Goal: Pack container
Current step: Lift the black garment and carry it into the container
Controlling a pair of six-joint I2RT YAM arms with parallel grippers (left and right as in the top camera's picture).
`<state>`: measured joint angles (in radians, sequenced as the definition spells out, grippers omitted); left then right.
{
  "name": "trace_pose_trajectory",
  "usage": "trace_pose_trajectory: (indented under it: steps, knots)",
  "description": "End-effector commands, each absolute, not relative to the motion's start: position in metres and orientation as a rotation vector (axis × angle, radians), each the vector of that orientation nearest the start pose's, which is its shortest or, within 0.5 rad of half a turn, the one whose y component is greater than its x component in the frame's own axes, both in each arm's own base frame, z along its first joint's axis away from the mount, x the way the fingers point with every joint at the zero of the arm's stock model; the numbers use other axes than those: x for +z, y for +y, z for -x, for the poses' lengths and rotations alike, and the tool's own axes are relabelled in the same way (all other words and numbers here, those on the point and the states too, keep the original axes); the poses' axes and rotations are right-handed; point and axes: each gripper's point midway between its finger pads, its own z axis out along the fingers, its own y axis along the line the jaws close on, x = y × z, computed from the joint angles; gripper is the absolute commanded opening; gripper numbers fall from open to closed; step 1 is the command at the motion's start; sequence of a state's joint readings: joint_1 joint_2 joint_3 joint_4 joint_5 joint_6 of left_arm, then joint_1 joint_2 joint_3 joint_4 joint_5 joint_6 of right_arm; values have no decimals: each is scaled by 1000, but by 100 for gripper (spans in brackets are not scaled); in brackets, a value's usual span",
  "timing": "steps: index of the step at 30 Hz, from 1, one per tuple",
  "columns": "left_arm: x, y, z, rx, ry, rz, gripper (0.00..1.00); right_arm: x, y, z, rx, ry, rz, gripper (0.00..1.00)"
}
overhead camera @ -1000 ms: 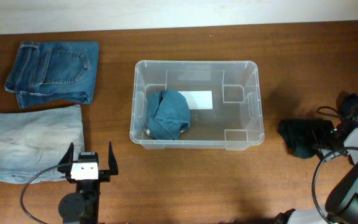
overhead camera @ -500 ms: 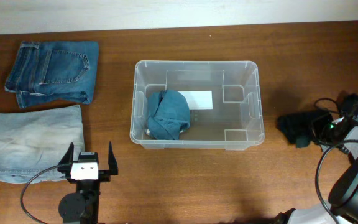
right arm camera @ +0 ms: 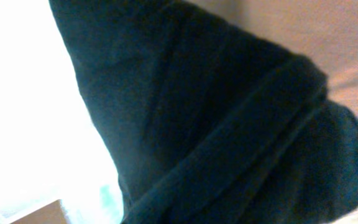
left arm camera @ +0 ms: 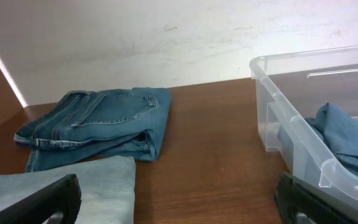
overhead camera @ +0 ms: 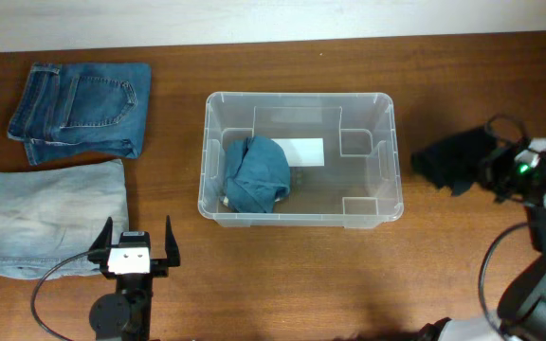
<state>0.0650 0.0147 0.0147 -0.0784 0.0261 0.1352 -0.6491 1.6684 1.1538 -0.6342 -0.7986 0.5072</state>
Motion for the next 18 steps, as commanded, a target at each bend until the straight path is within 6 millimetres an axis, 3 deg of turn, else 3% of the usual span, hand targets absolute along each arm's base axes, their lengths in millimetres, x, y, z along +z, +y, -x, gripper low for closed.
trace_pose_trajectory:
  steps: [1, 5, 9, 12, 18]
  knots:
    - [157, 11, -246, 141, 1648, -88, 99, 225, -105, -378, 1100, 2110, -862, 4]
    - [157, 11, -246, 141, 1648, -88, 99, 284, -78, -371, 1064, 2116, -679, 4]
    - [157, 11, -246, 141, 1648, -89, 99, 316, -30, -364, 1080, 2144, -499, 4]
    - [157, 11, -246, 141, 1648, -89, 99, 318, 11, -363, 1094, 2193, -348, 4]
    - [157, 11, -246, 141, 1648, -89, 99, 271, 94, -375, 964, 2413, -129, 4]
